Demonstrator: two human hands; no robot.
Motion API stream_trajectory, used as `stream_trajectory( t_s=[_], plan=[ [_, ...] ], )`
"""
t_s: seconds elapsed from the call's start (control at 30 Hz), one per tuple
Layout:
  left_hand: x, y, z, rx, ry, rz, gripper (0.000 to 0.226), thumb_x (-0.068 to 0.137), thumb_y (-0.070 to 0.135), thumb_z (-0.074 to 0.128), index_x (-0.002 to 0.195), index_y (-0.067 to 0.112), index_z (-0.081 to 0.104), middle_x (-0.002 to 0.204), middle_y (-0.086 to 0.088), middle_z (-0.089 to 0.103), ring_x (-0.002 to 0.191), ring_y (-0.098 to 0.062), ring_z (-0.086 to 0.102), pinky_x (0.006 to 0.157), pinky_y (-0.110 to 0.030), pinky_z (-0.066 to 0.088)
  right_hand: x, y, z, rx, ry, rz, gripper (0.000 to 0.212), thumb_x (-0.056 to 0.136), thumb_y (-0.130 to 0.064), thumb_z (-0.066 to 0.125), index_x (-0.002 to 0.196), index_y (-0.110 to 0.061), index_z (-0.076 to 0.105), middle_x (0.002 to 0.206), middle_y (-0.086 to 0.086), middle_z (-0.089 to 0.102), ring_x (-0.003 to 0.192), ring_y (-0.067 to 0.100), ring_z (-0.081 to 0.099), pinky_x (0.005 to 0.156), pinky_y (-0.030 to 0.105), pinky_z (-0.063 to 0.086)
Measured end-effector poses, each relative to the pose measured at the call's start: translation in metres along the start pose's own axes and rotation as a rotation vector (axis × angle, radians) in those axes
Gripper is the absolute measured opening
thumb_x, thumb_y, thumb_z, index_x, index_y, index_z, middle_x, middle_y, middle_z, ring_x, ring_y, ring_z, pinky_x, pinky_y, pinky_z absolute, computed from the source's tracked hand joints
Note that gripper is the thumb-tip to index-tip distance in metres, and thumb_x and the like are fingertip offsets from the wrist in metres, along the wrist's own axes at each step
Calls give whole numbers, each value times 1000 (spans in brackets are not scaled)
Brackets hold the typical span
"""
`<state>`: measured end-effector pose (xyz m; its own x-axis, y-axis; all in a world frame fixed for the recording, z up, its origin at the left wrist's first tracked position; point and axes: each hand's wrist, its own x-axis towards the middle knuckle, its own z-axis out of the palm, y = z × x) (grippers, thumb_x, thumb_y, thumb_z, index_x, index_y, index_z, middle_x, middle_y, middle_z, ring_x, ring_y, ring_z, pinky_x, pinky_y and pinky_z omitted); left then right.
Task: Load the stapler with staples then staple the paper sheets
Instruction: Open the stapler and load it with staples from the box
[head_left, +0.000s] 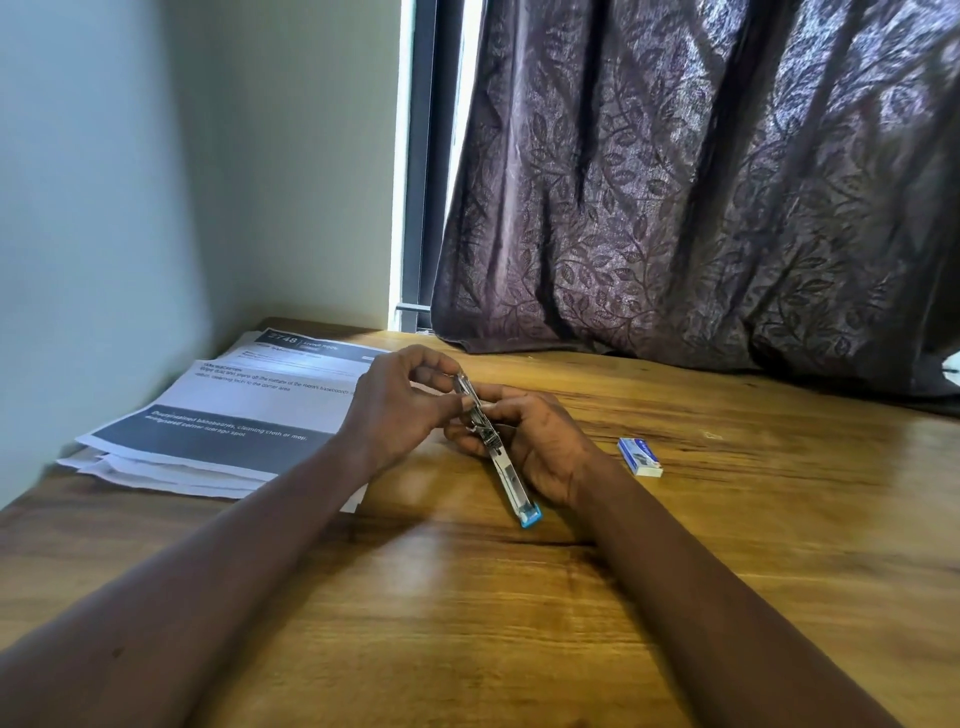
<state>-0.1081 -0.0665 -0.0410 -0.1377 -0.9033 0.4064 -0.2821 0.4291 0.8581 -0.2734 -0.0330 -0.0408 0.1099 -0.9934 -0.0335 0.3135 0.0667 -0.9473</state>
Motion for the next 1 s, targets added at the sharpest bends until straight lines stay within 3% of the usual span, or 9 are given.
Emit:
stream_trajectory(
  t_s=[0.07,0.13,0.23,0.33,0.43,0.53,0.67,0.9,1.0],
  plan=[
    [0,2,0,-120,-21,-94,47,75,12,90,115,20,67,99,-7,75,88,-25,76,80,-50,64,0,-2,0,2,-9,4,37,89,12,45,118,6,68,102,30,69,85,34,72,78,35,62],
    [-1,7,-1,-263,-76,-214,57,77,1,85,126,13,59,106,-17,71,93,-32,75,81,-49,64,0,-1,0,10,-19,6,38,89,12,46,118,4,69,104,29,70,86,34,73,82,38,62],
    [-3,11,-4,-411,-201,-333,56,78,-5,80,127,12,57,97,-17,76,89,-33,77,82,-49,63,1,1,0,10,-21,2,37,89,13,47,115,2,71,111,26,72,87,32,73,92,47,58],
    [-2,7,-3,-322,-186,-270,54,77,-3,83,123,14,59,89,-12,78,86,-32,77,83,-53,62,2,1,1,7,-3,-24,36,92,12,45,115,1,71,112,22,74,87,29,73,88,46,58],
    [-2,1,3,-180,-56,-135,59,73,5,89,119,22,55,89,-12,74,83,-31,76,75,-54,63,1,-1,2,35,25,-39,36,93,12,46,120,3,68,111,22,73,83,27,73,73,39,65],
    [-3,1,7,-210,-70,-109,35,80,2,83,106,14,64,81,-11,75,78,-32,76,77,-60,62,0,-3,1,45,33,-21,36,93,11,48,123,5,66,104,22,72,76,25,73,60,29,61],
    [-2,2,6,-306,-95,-186,18,83,-3,78,99,2,71,84,-18,77,77,-34,76,85,-62,59,1,-2,0,58,17,-2,37,92,11,48,123,5,67,107,24,71,78,22,73,65,30,63],
    [2,-7,10,-105,-52,-51,13,78,18,88,87,22,80,85,0,80,84,-23,77,87,-52,61,4,1,-3,42,38,-18,33,88,11,54,116,4,71,113,28,71,96,32,72,76,34,64],
    [1,-6,10,-80,-57,-42,16,76,22,88,88,21,78,81,2,79,82,-21,77,87,-52,61,2,0,-2,19,25,-31,34,83,8,59,114,3,72,114,28,71,96,31,72,81,36,63]
  ],
)
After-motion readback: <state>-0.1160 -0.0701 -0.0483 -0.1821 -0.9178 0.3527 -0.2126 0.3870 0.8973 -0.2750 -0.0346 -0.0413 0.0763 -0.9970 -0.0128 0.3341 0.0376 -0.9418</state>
